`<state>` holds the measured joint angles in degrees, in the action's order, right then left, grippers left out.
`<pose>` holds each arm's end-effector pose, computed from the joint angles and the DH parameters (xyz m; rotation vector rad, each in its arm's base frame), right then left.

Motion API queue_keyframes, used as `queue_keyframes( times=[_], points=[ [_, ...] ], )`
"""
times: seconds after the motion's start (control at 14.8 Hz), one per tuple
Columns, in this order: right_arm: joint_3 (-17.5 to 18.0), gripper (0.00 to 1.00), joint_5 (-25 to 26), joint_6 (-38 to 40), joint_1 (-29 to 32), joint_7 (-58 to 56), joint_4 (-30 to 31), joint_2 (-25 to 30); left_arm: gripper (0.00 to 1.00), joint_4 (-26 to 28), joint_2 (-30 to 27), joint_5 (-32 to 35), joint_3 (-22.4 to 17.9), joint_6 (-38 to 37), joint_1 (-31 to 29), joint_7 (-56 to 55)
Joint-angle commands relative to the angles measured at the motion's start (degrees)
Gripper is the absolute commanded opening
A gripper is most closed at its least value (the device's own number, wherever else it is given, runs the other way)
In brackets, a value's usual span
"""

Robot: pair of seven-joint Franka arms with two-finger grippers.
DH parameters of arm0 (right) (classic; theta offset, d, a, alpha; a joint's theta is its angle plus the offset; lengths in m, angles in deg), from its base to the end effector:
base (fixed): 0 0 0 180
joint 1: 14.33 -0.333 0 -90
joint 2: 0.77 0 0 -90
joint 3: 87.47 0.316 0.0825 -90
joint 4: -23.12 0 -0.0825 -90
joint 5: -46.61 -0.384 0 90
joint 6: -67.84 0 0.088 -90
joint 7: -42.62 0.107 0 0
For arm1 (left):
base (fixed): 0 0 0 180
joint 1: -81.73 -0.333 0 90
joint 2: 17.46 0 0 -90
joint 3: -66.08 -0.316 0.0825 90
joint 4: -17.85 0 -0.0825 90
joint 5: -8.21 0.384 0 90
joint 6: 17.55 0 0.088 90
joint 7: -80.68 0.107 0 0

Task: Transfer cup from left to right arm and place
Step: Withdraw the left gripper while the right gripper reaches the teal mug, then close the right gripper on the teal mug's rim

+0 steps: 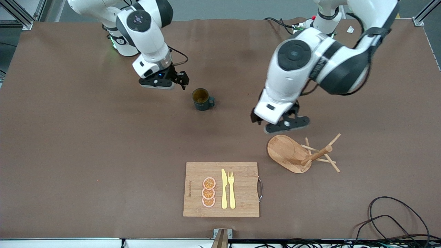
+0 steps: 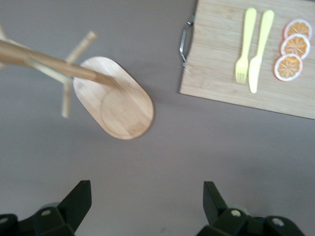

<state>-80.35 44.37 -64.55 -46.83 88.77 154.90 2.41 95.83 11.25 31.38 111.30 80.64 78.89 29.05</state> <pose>0.3932 0.3268 0.3768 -3.0722 0.2144 -0.0503 0.5847 -0.3423 0.4945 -3.0908 -0.2553 -0.0522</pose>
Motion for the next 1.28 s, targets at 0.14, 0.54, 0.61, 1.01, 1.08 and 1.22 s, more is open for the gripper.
queue_keyframes(
  times=[0.14,0.54,0.61,1.01,1.08,1.22],
  points=[
    [-0.53,1.0,0.31,-4.97,-3.35,2.19,-0.37,-6.33,1.0,2.17,-9.36,-12.68,-15.81,1.57,4.32,14.59],
    [-0.62,1.0,0.4,-10.42,-5.37,2.71,-0.29,-13.11,1.0,9.46,-19.91,-19.66,-30.52,1.66,8.65,32.36],
    [-0.62,1.0,0.4,-10.69,-5.73,2.97,-0.29,-13.73,1.0,10.69,-21.49,-19.66,-31.93,1.66,8.64,34.9],
    [-0.62,0.96,0.49,-13.24,-5.9,2.98,-0.38,-16.89,1.0,14.22,-28.01,-22.29,-40.54,-0.09,8.73,47.49],
    [-0.62,0.89,0.49,-13.33,-5.9,3.06,-0.38,-16.9,1.0,14.13,-28.62,-22.29,-41.69,-0.97,8.73,48.37],
    [-0.62,0.68,0.49,-13.33,-5.9,3.06,-0.38,-16.98,1.0,14.22,-30.64,-22.29,-42.31,-2.9,8.73,48.55]
  ],
)
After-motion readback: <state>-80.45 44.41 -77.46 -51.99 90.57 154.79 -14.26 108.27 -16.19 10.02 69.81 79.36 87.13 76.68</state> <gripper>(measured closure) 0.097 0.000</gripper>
